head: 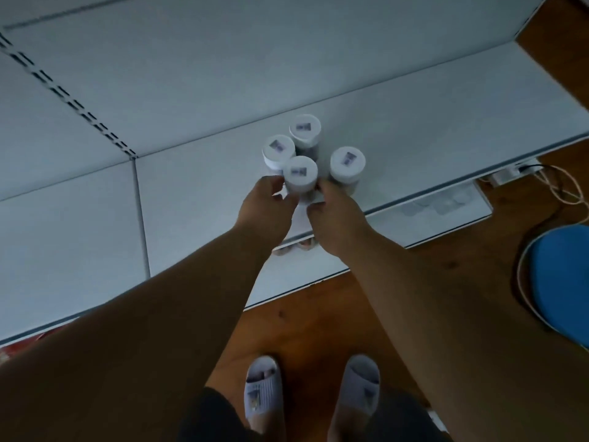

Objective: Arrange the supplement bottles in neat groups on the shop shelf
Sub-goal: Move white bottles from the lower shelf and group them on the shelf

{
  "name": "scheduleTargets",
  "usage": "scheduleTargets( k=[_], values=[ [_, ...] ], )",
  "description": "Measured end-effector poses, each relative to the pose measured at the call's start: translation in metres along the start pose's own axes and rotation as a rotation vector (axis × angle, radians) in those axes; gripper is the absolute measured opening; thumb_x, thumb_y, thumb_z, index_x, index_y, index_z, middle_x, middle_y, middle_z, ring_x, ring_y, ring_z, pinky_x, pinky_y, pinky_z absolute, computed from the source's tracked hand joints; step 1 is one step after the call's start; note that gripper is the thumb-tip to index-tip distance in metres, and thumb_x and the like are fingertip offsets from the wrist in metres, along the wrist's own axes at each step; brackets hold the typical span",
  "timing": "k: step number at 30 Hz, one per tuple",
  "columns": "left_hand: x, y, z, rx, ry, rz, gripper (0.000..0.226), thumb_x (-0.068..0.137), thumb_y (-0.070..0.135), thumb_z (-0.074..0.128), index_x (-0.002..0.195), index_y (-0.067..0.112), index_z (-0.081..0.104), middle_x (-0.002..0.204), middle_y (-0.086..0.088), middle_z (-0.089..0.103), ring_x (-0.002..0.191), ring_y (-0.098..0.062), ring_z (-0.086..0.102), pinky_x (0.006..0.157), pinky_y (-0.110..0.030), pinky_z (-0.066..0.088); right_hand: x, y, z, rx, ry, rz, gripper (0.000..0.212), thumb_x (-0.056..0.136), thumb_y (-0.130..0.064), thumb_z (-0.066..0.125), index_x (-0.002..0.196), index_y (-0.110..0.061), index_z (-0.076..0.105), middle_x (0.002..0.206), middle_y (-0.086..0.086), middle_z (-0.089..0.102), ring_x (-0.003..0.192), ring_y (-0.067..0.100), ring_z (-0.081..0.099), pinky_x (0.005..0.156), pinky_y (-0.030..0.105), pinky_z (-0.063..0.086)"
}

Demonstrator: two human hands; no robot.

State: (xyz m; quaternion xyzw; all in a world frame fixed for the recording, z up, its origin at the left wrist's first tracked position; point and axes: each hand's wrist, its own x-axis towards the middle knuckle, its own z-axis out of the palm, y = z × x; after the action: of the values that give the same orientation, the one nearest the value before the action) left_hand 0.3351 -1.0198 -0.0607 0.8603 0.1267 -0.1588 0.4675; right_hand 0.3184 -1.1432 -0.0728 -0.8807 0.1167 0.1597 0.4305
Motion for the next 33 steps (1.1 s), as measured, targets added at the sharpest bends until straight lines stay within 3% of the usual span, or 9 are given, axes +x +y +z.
scheduleTargets(
  k=[5,9,13,16,18,23,27,30,33],
  values=[
    [-0.015,0.001,-0.012,-0.019,0.065,0.007,0.023,0.096,0.034,0.059,0.117,0.025,0.062,0.098,0.014,0.067,0.087,-0.004,0.063,0.065,-0.015,0.042,-0.033,-0.013,-0.007,0.044,0.117,-0.064,0.032,0.098,-0.018,0.057,0.129,-0.021,0.052,0.129,-0.003,0.06,0.119,0.016,0.056,0.091,0.022,0.042],
    [-0.08,0.025,-0.047,-0.244,0.001,-0.116,0.022,0.099,0.033,0.054,0.113,0.018,0.063,0.099,0.002,0.073,0.091,-0.016,0.072,0.085,-0.04,0.059,-0.097,-0.052,-0.042,0.133,0.125,-0.035,0.029,0.095,-0.028,0.063,0.123,-0.023,0.055,0.119,-0.012,0.061,0.103,0.004,0.058,0.065,-0.002,0.037],
    [-0.17,0.074,-0.095,-0.383,-0.101,-0.198,0.022,0.103,0.025,0.05,0.116,0.013,0.063,0.103,-0.006,0.074,0.092,-0.021,0.073,0.088,-0.045,0.059,-0.178,-0.104,-0.096,0.268,0.028,0.035,0.025,0.089,-0.026,0.071,0.112,-0.026,0.061,0.108,-0.016,0.066,0.095,-0.001,0.063,0.079,0.012,0.05],
    [-0.23,0.11,-0.133,-0.311,-0.161,-0.17,0.017,0.103,0.028,0.05,0.115,0.028,0.062,0.104,0.004,0.073,0.092,-0.016,0.073,0.086,-0.047,0.06,-0.23,-0.136,-0.134,0.337,-0.06,0.072,0.032,0.084,-0.024,0.076,0.112,-0.026,0.062,0.109,-0.011,0.07,0.1,0.009,0.068,0.089,0.034,0.058],
    [-0.261,0.13,-0.157,-0.197,-0.197,-0.093,0.017,0.101,0.03,0.052,0.114,0.037,0.06,0.106,0.008,0.072,0.093,-0.015,0.071,0.085,-0.047,0.06,-0.256,-0.153,-0.154,0.444,-0.11,0.109,0.031,0.085,-0.016,0.075,0.113,-0.021,0.062,0.108,-0.004,0.071,0.101,0.016,0.069,0.087,0.038,0.059],
    [-0.292,0.173,-0.201,-0.194,-0.222,0.125,0.023,0.098,0.029,0.058,0.12,0.034,0.06,0.097,0.018,0.072,0.084,-0.001,0.07,0.076,-0.026,0.059,-0.285,-0.196,-0.195,0.796,-0.238,0.126,0.025,0.086,0.006,0.062,0.108,-0.006,0.06,0.099,0.009,0.069,0.092,0.022,0.068,0.072,0.031,0.056],
    [-0.294,0.207,-0.234,-0.341,-0.287,0.224,0.027,0.093,0.026,0.065,0.118,0.028,0.055,0.101,0.007,0.075,0.089,-0.011,0.072,0.075,-0.022,0.057,-0.3,-0.235,-0.22,0.877,-0.211,0.024,0.031,0.089,0.004,0.055,0.121,0.004,0.057,0.107,0.021,0.068,0.104,0.042,0.064,0.092,0.055,0.051],
    [-0.285,0.233,-0.248,-0.32,-0.332,0.297,0.038,0.082,0.028,0.079,0.111,0.029,0.056,0.098,0.007,0.073,0.09,-0.016,0.072,0.078,-0.037,0.061,-0.313,-0.259,-0.228,0.893,-0.144,-0.066,0.044,0.084,-0.012,0.06,0.127,-0.001,0.057,0.123,0.02,0.065,0.114,0.035,0.064,0.094,0.043,0.055],
    [-0.28,0.255,-0.25,-0.293,-0.362,0.377,0.04,0.08,0.024,0.08,0.111,0.028,0.055,0.097,0.012,0.071,0.087,-0.009,0.071,0.073,-0.029,0.06,-0.319,-0.277,-0.233,0.885,-0.085,-0.137,0.048,0.081,-0.02,0.062,0.127,-0.007,0.059,0.122,0.012,0.069,0.113,0.025,0.066,0.095,0.035,0.054]
  ],
)
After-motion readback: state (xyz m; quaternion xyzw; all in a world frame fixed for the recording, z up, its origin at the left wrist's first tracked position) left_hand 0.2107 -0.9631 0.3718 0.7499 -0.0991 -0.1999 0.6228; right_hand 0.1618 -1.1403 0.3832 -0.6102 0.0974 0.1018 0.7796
